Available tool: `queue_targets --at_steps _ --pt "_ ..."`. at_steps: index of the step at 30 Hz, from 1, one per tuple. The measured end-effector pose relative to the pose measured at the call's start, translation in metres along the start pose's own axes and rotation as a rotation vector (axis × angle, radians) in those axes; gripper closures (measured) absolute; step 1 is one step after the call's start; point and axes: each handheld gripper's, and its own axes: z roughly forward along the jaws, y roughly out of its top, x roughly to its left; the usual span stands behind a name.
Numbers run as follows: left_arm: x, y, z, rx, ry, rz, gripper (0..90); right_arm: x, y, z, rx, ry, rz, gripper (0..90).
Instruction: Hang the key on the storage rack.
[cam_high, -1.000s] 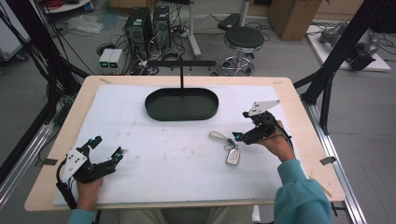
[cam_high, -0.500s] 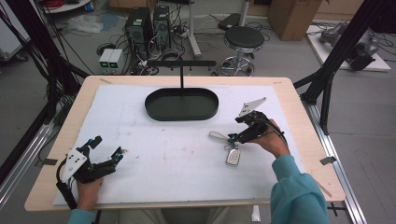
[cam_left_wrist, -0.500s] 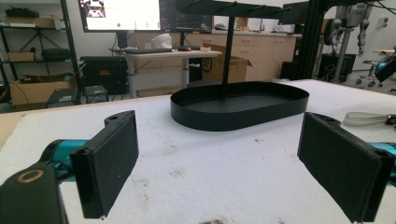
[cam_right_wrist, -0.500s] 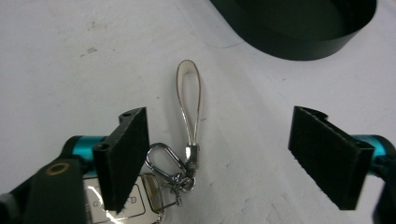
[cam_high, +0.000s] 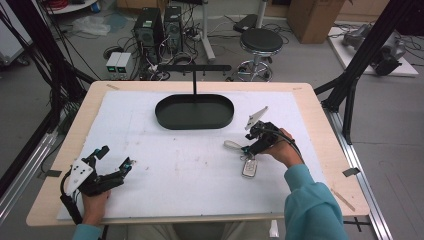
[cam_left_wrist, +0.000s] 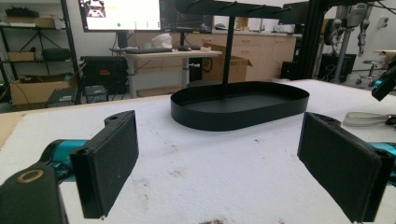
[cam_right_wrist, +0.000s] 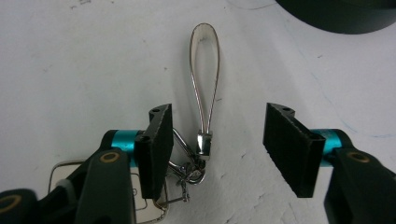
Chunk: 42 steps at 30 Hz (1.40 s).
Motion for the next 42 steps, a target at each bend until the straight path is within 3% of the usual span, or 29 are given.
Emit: queue_targets --at_steps 14,26,35,42 --pt "0.000 0.000 0.000 0.001 0.000 -0.001 12.9 0.002 0.010 0.012 0.080 0.013 -0.014 61.7" --pt "0.000 0.000 0.000 0.000 0.001 -0.001 12.9 0.001 0.010 0.017 0.131 0.024 -0.013 69.5" --pt "0.000 0.000 0.000 0.001 0.000 -0.001 12.9 0.004 0.013 0.024 0.177 0.026 -0.049 80.5" --pt "0.000 0.000 0.000 0.000 0.001 -0.001 12.9 0.006 0.014 0.024 0.188 0.014 -0.050 81.9"
